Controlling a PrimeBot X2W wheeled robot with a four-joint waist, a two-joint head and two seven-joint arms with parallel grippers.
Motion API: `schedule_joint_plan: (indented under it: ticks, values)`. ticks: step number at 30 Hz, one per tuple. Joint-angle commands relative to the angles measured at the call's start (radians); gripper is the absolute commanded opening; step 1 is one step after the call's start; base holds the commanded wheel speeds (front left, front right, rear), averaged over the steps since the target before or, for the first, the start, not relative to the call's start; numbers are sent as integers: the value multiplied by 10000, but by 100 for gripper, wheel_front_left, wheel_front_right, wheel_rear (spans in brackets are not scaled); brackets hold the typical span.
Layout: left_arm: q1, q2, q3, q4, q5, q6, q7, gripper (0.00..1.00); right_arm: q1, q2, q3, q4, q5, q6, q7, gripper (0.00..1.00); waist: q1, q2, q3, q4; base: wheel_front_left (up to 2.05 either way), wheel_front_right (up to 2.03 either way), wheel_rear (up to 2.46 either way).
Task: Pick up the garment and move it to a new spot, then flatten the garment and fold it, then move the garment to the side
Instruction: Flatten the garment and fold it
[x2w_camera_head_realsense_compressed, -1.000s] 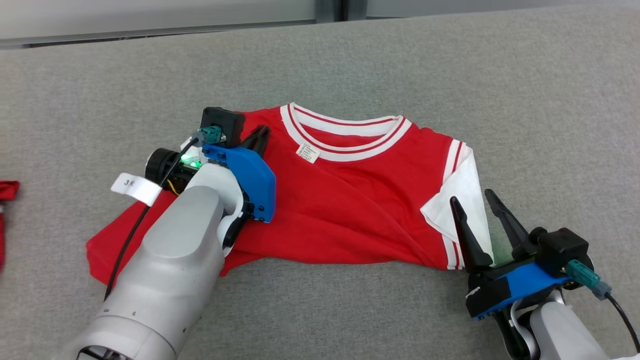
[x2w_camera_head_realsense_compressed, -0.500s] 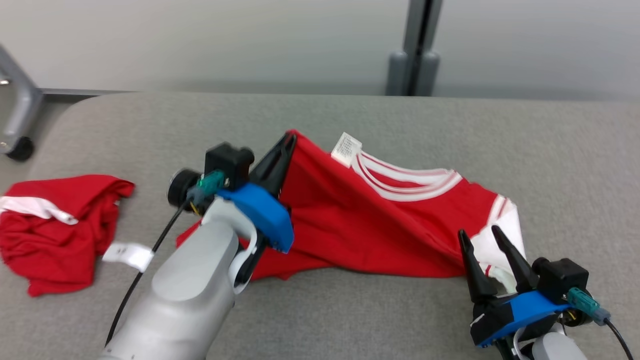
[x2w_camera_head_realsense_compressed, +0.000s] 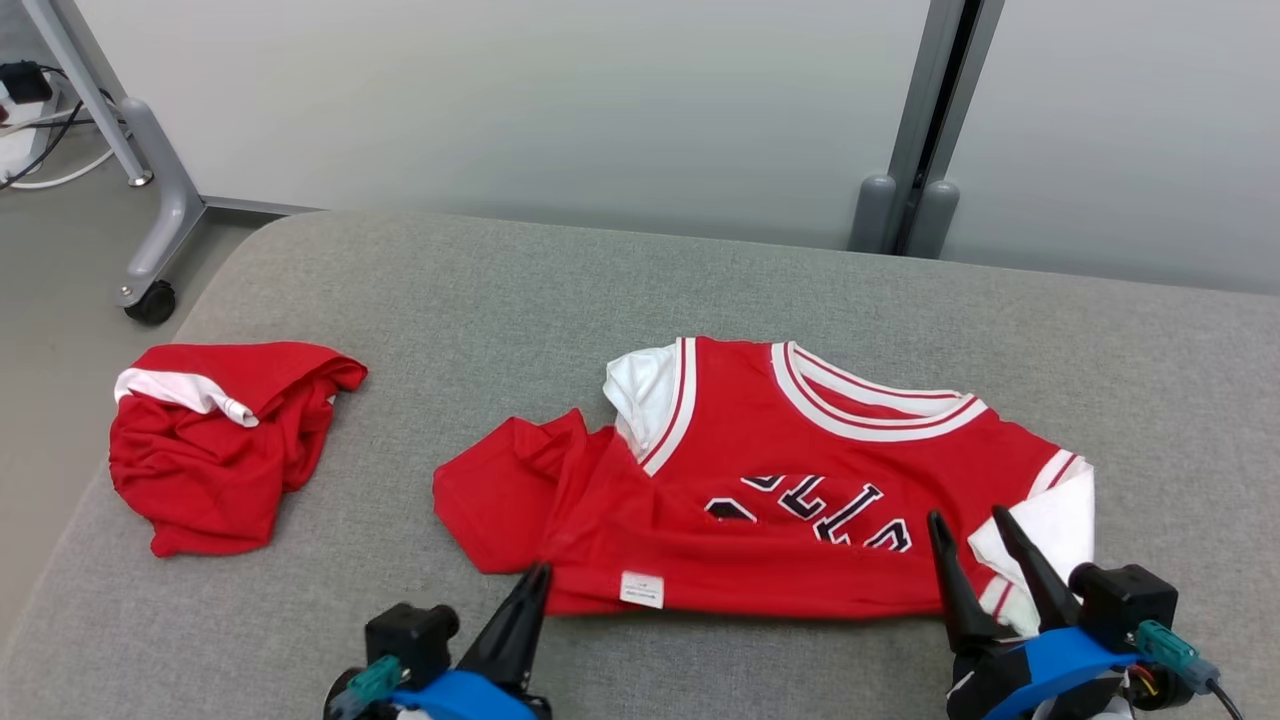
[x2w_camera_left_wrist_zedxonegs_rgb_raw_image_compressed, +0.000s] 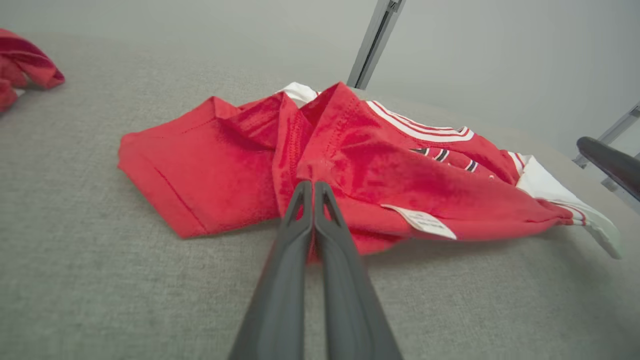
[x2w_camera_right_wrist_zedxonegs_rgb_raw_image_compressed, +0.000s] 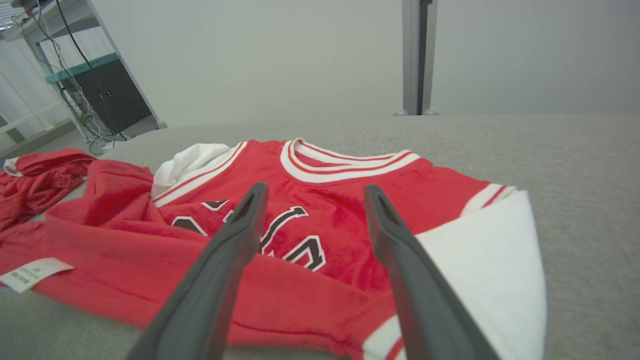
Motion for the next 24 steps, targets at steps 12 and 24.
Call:
schedule_joint_plan:
  ticks: [12,24]
  values:
    - [1093,-275,2156,884,809,583,-26,0,157,138,-158,302,-250,1,-29,100,1,0,-198,-489,0,0,0]
    - [1560,-888,3995,-390,2483,1022,-27,100,-382,274,-573,1131,-1101,1,-29,100,1,0,-7,-576,0,0,0]
